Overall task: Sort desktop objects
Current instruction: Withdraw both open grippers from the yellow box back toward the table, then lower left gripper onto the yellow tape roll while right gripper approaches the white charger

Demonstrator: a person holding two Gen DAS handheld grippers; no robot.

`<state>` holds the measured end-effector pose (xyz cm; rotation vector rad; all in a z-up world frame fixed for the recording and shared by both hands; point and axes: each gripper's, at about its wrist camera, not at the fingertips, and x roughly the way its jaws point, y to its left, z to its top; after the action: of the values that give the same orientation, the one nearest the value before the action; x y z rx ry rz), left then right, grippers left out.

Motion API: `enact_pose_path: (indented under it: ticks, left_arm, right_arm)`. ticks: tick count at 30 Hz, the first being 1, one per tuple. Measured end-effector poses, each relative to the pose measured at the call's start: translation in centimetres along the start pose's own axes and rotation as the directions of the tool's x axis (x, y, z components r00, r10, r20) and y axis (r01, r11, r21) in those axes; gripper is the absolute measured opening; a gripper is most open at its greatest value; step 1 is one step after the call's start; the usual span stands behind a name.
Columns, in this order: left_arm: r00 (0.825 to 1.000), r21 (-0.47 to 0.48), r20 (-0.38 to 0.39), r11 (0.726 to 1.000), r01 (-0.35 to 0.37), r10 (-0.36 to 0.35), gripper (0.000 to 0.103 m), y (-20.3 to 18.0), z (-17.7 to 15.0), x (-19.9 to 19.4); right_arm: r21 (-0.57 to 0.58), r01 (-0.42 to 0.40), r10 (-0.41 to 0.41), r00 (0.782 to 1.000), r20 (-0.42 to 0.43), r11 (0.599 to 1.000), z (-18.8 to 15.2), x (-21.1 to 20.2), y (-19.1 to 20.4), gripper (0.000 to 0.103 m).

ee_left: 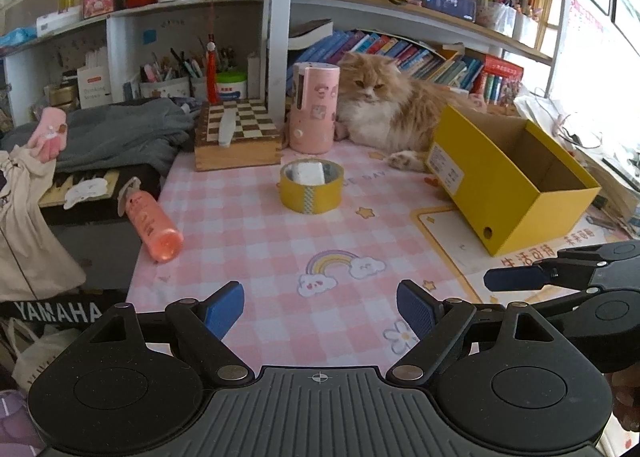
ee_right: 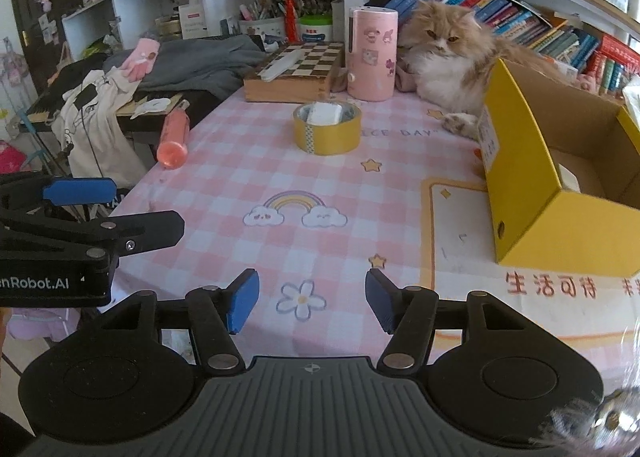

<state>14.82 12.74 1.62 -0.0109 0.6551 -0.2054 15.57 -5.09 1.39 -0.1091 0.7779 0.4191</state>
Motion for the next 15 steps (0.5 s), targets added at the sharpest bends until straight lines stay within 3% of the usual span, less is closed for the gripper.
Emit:
enact_pose_path:
  ticks: [15]
  left_arm:
    - [0.999, -0.046, -0.018, 0.998, -0.041, 0.040, 0.086, 0.5, 4.1, 6.0]
  right_arm:
    - [-0.033, -0.029, 0.028, 1.000, -0.006, 0.999, 4.5, 4.6, -3.6, 0.060]
